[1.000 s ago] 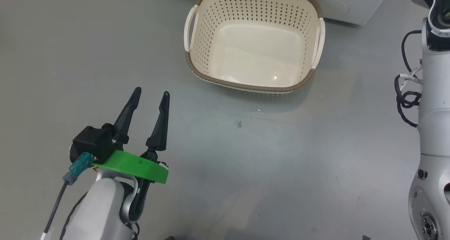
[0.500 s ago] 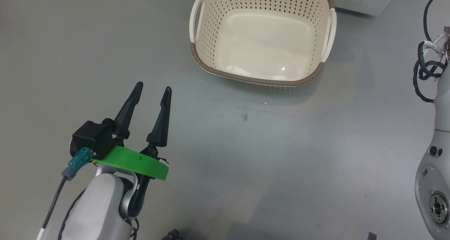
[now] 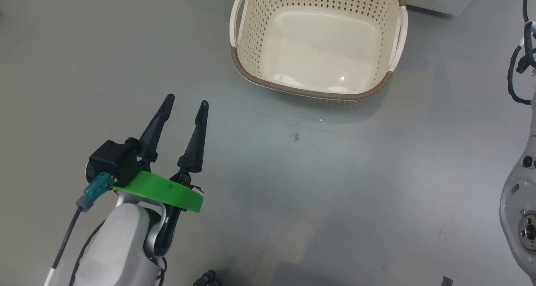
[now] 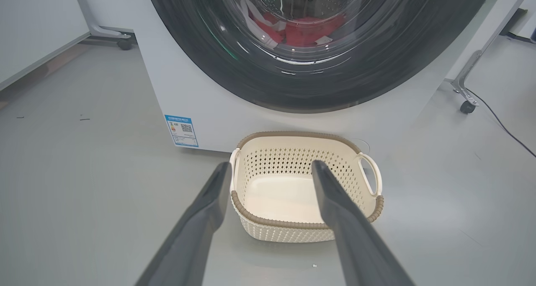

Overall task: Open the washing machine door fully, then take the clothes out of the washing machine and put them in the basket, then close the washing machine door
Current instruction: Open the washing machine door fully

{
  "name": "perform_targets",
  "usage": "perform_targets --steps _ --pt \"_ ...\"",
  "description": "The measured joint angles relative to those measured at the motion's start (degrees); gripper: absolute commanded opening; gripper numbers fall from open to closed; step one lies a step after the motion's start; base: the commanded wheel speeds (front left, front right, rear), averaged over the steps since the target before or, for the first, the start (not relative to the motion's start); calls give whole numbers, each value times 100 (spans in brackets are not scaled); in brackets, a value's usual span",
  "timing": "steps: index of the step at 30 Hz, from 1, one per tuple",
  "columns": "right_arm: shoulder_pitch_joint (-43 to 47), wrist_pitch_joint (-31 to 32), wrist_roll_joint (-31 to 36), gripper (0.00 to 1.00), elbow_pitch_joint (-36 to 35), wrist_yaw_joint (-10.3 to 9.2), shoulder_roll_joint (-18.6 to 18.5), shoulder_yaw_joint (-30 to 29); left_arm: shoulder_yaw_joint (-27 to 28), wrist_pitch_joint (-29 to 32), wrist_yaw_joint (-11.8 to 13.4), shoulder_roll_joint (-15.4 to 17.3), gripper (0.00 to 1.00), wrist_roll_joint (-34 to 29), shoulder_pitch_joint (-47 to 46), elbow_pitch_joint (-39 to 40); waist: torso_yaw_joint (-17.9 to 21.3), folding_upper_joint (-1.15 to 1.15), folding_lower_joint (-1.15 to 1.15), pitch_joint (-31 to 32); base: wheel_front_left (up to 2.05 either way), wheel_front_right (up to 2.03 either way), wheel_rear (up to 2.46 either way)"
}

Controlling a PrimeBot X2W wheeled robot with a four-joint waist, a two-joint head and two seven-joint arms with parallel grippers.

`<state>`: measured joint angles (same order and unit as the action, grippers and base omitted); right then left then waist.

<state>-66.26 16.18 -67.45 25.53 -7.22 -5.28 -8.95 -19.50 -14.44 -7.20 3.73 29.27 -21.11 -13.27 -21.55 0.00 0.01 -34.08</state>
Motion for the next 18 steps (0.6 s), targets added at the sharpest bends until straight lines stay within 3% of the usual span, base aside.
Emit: perform_targets --steps 18 --pt "-438 683 -786 0 491 0 -63 -285 -82 0 0 -4 100 0 -6 -24 -137 0 0 -65 0 0 0"
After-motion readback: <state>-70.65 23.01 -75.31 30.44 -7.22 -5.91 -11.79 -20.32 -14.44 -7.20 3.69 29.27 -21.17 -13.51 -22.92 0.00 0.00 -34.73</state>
